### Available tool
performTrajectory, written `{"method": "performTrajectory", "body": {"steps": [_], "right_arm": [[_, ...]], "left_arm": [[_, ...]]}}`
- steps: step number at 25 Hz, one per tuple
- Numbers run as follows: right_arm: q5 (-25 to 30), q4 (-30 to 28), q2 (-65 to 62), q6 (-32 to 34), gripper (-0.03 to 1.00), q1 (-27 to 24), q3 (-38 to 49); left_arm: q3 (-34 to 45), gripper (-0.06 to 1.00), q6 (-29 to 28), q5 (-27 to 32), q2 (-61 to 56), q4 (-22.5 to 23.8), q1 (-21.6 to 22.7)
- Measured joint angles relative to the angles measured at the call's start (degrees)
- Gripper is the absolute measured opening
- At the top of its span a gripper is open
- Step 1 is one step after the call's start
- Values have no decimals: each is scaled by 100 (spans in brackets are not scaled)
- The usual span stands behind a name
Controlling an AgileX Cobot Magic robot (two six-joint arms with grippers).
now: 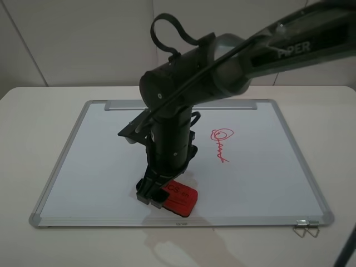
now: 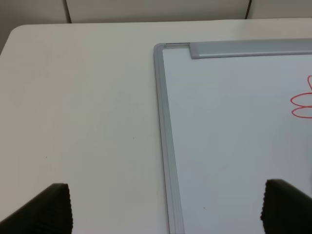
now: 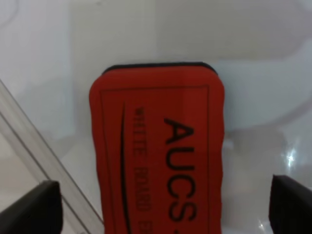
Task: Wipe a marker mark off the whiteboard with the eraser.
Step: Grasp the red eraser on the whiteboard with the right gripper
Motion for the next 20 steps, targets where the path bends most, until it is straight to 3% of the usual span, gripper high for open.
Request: {"method": "performTrajectory", "body": {"steps": [20], "right_arm": [[-432,-66,114,-17,75,0,363]], "left_arm": [[0,77,0,0,0,0,0]]}}
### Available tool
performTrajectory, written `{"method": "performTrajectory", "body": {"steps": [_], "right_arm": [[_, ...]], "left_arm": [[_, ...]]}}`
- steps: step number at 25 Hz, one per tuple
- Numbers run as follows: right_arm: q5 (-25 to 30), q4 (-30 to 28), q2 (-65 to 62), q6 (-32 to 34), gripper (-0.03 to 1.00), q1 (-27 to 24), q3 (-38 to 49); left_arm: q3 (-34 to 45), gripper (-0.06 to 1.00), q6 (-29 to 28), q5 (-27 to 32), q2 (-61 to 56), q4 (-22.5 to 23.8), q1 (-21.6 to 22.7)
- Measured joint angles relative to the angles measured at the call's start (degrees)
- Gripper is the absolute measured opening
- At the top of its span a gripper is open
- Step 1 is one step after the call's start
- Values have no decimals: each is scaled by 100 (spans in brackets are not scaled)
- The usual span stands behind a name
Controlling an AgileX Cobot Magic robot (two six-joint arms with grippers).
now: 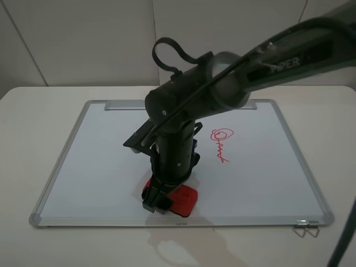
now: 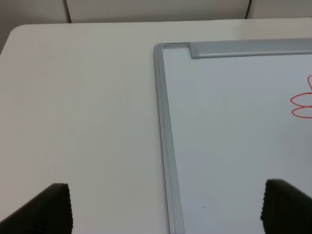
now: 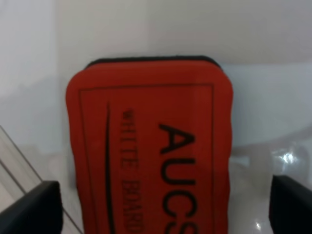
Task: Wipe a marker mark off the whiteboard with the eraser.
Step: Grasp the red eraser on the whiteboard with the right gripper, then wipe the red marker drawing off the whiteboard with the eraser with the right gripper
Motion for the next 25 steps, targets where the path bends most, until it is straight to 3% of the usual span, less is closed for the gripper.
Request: {"method": "performTrajectory", "body": {"steps": [8,10,13,25], "right_arm": [[-202,0,6,0,72,0,23],[-227,0,6,0,66,0,23],[-229,0,6,0,49,0,23],[-229,5,1,0,50,0,23]], "left_arm": [[0,77,0,0,0,0,0],[0,77,0,0,0,0,0],[0,77,0,0,0,0,0],[0,77,0,0,0,0,0]]}}
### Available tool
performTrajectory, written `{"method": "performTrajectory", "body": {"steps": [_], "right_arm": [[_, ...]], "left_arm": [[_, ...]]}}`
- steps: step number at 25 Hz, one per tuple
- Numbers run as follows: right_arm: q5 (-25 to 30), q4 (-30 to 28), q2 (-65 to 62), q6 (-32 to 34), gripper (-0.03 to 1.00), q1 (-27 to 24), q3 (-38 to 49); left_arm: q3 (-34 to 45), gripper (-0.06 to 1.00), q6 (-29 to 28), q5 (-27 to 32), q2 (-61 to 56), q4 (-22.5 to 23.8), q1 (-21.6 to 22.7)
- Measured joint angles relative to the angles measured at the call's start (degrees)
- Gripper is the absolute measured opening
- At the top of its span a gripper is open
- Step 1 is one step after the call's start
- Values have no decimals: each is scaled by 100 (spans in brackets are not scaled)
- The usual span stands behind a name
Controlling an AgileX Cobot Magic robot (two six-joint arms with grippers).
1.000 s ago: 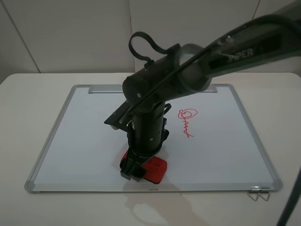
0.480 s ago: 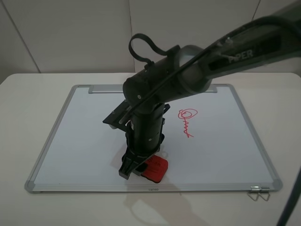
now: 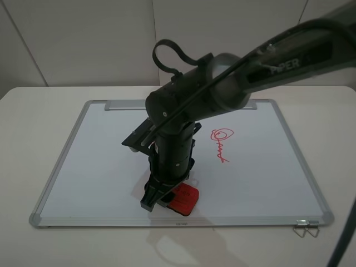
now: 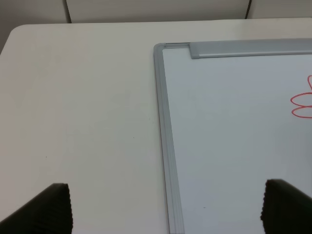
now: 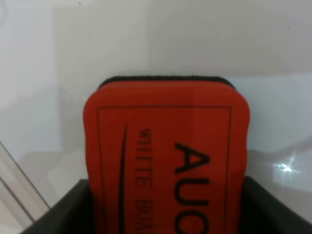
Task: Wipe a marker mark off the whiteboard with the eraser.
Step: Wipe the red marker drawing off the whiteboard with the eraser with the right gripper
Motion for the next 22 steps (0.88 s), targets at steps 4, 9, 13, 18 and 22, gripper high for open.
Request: {"method": "performTrajectory", "body": {"steps": [4,9,13,18,22], "right_arm": [[148,-14,0,0,50,0,-88],[977,-24,0,150,50,-13,-754],[1133,-45,0,503,50,-165,-1337],[920,-64,5,1092,50,-484,-1808],[950,-281,194,1578,50,-762,-2174]], "left_arm": [[0,77,0,0,0,0,0],[0,77,0,0,0,0,0],[0,77,0,0,0,0,0],[0,77,0,0,0,0,0],[0,77,0,0,0,0,0]]}}
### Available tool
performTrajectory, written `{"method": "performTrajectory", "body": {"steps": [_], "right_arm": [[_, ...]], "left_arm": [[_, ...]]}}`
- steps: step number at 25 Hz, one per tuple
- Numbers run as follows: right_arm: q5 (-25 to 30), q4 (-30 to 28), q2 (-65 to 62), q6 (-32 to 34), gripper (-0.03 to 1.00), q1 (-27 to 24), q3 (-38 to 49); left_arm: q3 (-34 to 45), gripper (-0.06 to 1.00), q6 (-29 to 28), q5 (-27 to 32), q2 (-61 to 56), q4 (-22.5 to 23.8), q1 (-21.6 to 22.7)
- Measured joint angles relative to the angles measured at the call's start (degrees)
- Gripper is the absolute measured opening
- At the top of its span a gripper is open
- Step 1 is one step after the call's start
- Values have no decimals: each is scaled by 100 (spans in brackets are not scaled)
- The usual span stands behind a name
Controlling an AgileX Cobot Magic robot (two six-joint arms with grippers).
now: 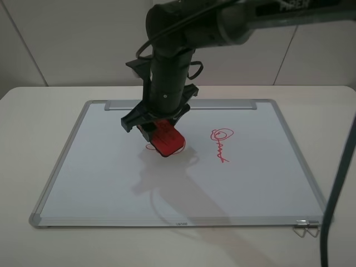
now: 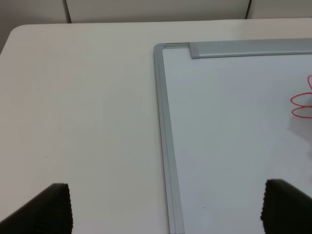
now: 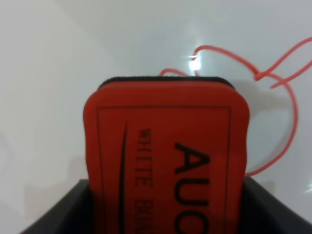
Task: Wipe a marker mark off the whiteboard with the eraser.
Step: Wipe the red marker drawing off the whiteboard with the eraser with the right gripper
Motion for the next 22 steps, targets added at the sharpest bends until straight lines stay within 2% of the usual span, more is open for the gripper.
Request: {"method": "performTrajectory", "body": {"steps": [4,13,22], "right_arm": [[355,-135,494,180,50,-95,-605],[1146,93,1714,204,50,-60,-2257],[1351,123,2275,215,50,159,-2684]], "left_arm": [[0,77,0,0,0,0,0],[0,77,0,0,0,0,0],[0,77,0,0,0,0,0]]}}
